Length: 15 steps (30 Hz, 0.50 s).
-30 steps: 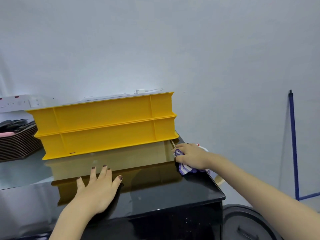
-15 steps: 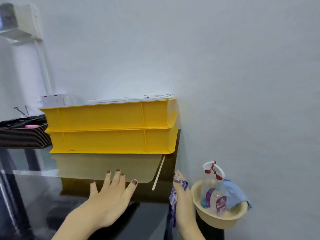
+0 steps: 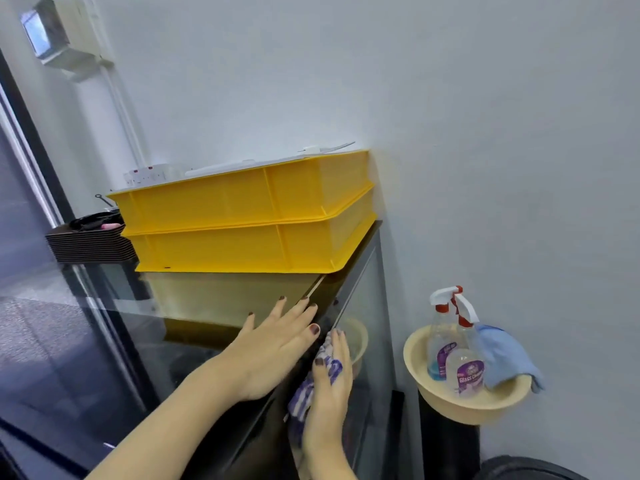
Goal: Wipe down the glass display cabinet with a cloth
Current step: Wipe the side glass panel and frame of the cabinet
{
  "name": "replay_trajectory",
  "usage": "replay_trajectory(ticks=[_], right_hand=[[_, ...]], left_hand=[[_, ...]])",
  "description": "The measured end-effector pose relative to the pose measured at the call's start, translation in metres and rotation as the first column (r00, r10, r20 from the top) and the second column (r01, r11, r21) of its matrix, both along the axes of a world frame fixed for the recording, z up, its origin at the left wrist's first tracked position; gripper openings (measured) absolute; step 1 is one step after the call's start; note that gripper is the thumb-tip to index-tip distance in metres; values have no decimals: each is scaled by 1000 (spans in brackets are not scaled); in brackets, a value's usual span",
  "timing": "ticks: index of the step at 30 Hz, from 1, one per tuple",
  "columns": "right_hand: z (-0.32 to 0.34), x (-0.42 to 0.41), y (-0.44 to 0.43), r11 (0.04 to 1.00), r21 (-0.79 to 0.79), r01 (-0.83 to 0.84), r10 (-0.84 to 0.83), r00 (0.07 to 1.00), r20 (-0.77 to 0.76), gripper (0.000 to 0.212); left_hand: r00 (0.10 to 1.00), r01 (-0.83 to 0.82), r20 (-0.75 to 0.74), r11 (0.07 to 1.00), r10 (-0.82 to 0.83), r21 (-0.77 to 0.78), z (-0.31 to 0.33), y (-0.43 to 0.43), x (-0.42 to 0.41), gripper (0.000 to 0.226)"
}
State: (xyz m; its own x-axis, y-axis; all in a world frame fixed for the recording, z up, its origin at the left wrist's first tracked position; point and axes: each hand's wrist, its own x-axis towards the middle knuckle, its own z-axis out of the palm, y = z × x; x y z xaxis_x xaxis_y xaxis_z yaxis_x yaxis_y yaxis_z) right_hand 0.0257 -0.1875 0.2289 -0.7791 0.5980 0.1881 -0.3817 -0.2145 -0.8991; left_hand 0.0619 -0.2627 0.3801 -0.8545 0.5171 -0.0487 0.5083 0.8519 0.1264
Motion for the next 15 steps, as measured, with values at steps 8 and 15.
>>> replay_trajectory(ticks=[8, 15], right_hand=[[12, -12, 24, 951, -295, -94, 120, 990, 74, 38], [43, 1, 8, 995, -58, -79, 71, 988, -137, 45]], left_hand=[[1000, 5, 0, 997, -5, 73, -3, -2, -2, 48], [1000, 8, 21, 989, -12, 151, -6, -6, -10, 44]])
